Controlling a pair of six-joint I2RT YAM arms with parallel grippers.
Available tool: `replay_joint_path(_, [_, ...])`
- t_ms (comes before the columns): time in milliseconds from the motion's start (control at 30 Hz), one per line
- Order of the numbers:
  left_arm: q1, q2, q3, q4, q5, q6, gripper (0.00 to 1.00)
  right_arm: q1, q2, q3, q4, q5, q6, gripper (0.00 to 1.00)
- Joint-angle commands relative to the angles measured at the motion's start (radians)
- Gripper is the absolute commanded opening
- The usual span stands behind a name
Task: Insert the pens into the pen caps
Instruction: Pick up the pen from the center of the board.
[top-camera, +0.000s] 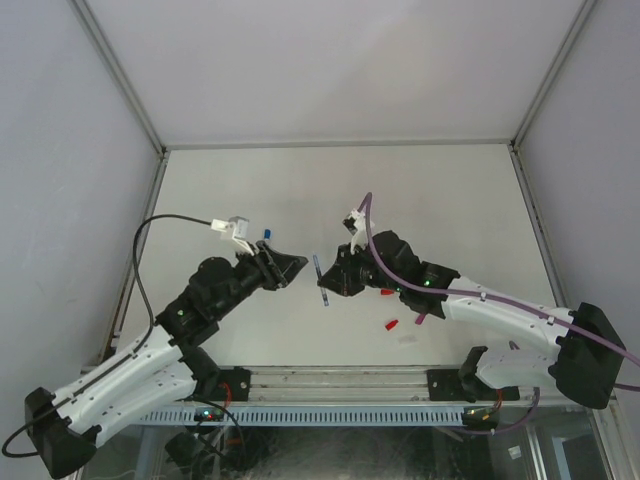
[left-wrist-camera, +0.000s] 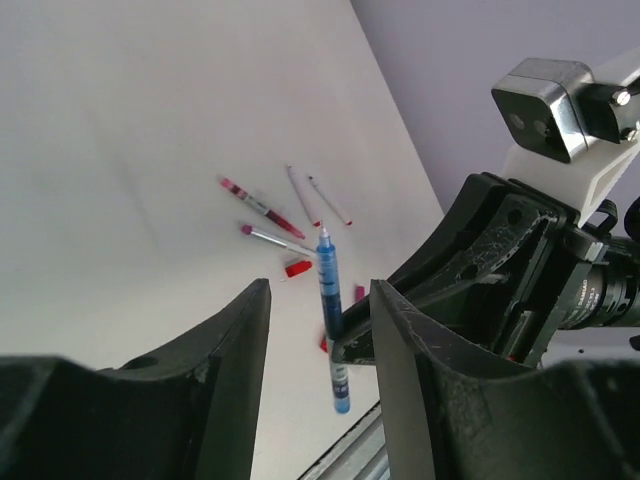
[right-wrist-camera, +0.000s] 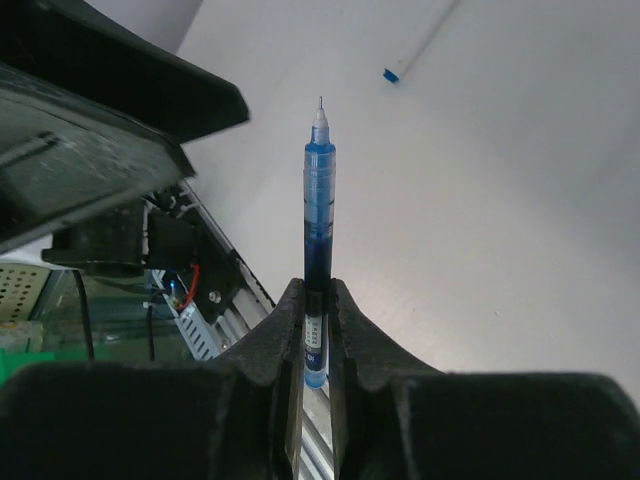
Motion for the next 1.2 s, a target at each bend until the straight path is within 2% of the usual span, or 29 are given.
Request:
replay_joint_path(0, [-0.036,0.054,0.005,0.176,-0.04,-0.063,0.49,0.023,-0.028,0.001,0.149,-0.005,0.034,0.04])
replay_joint_path(367, [-0.097,0.147,0.008,0.23,-0.037,-0.075,0.43,0.025,-0.054,0.002,0.187,-0.004,0.043,0.03])
replay_joint_path(700, [-0.104,0.158,0.008,0.252,-0.039,-0.075,0.09,0.024,-0.059,0.001,0.162,0.014,0.026,0.04])
replay_joint_path(833, [-0.104,0.146,0.009,0.244,-0.047,-0.073,0.02,0.031,-0.06,-0.001,0.144,0.024,0.016,0.18])
replay_joint_path(967, [-0.104,0.137,0.013,0.231,-0.053,-0.072,0.0,0.035,-0.061,-0.024,0.156,0.013,0.017,0.33])
replay_joint_path(1067, [-0.104,0.13,0.013,0.225,-0.058,-0.071,0.01,0.038,-0.053,-0.038,0.162,-0.008,0.019,0.37])
replay_joint_path(1167, [-0.104,0.127,0.013,0.222,-0.062,-0.071,0.01,0.045,-0.045,-0.047,0.169,-0.017,0.018,0.35])
